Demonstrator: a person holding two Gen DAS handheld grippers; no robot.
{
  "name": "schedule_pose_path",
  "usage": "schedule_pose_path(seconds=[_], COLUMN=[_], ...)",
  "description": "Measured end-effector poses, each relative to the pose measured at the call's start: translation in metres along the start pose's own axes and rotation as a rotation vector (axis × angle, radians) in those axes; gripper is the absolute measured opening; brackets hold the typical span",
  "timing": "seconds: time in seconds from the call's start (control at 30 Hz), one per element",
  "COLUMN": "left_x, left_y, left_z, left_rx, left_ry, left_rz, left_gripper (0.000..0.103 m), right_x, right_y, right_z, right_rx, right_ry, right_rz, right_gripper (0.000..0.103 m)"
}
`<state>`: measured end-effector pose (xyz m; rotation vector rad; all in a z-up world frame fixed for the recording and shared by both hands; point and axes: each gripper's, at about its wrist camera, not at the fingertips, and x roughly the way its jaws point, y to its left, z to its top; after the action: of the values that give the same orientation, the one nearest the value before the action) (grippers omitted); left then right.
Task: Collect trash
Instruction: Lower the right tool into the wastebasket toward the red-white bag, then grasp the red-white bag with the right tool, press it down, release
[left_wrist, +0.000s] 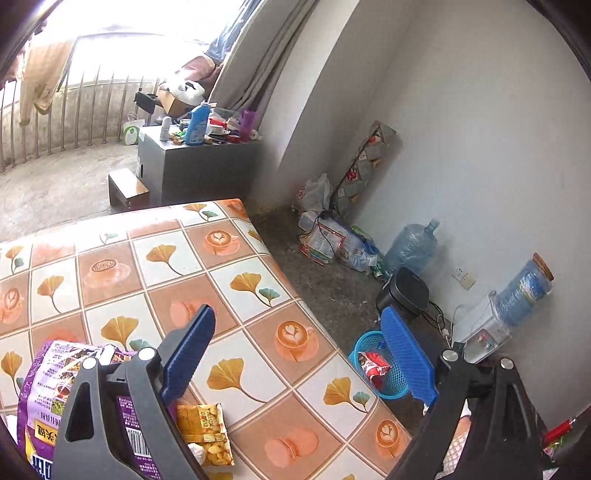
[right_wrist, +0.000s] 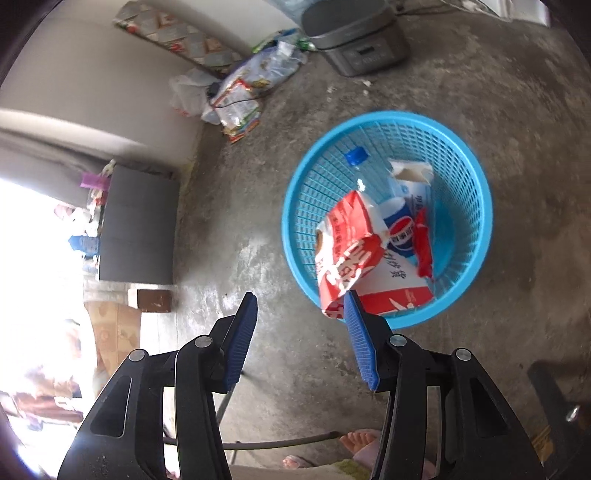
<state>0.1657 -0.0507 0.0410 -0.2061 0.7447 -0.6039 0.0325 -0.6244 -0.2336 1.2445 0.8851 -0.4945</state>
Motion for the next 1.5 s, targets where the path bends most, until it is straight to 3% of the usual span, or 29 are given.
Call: schedule_pose_path(seconds=[0.13, 0.4, 0.47, 0.53, 0.6, 0.67, 0.87, 1.0, 1.1, 1.2, 1.3, 1.5], left_x=[-0.004, 0.000, 0.003, 0.006, 0.010, 0.012, 0.019, 0.023, 0.024, 0.024, 0.025, 0.024], left_y=[0.010, 0.015, 0.018, 0.021, 0.024, 0.027, 0.034, 0.035, 0.034, 0.033, 0.033, 0.031], left_z=[-0.004, -0.006, -0.005, -0.004, -0.004, -0.003, -0.002, -0.002, -0.004, -0.004, -0.004, -0.003], left_rx=[-0.034, -0.042, -0.048, -0.056, -0.066, -0.074, -0.087, -0.089, -0.085, -0.083, -0.092, -0.087], left_ry=[0.005, 0.007, 0.009, 0.013, 0.017, 0.020, 0.024, 0.034, 0.043, 0.039, 0.038, 0.037], left_rz=[-0.001, -0.003, -0.002, 0.003, 0.008, 0.010, 0.021, 0.021, 0.025, 0.028, 0.029, 0.024], left_gripper=[0.089, 0.089, 0.089, 0.089, 0.089, 0.089, 0.089, 0.089, 0.089, 0.089, 0.089, 0.089], right_x=[0.026, 0.078, 0.087, 0.091, 0.093, 0.088, 0.067, 0.066, 0.062, 0.054, 0.053, 0.091], right_y=[0.001, 0.002, 0.000, -0.004, -0.012, -0.021, -0.063, -0.077, -0.072, -0.052, -0.035, -0.023], right_z=[0.000, 0.002, 0.005, 0.008, 0.012, 0.018, 0.036, 0.038, 0.033, 0.020, 0.010, 0.008], right_rx=[0.002, 0.025, 0.035, 0.048, 0.074, 0.098, 0.214, 0.215, 0.186, 0.157, 0.137, 0.184], right_ry=[0.052, 0.098, 0.100, 0.100, 0.115, 0.121, 0.099, 0.114, 0.106, 0.111, 0.106, 0.137], right_rz=[-0.048, -0.146, -0.150, -0.146, -0.088, -0.024, 0.052, -0.052, -0.032, 0.132, 0.226, 0.139], right_gripper=[0.057, 0.055, 0.045, 0.021, 0.003, 0.001, 0.000, 0.000, 0.000, 0.009, 0.051, 0.056])
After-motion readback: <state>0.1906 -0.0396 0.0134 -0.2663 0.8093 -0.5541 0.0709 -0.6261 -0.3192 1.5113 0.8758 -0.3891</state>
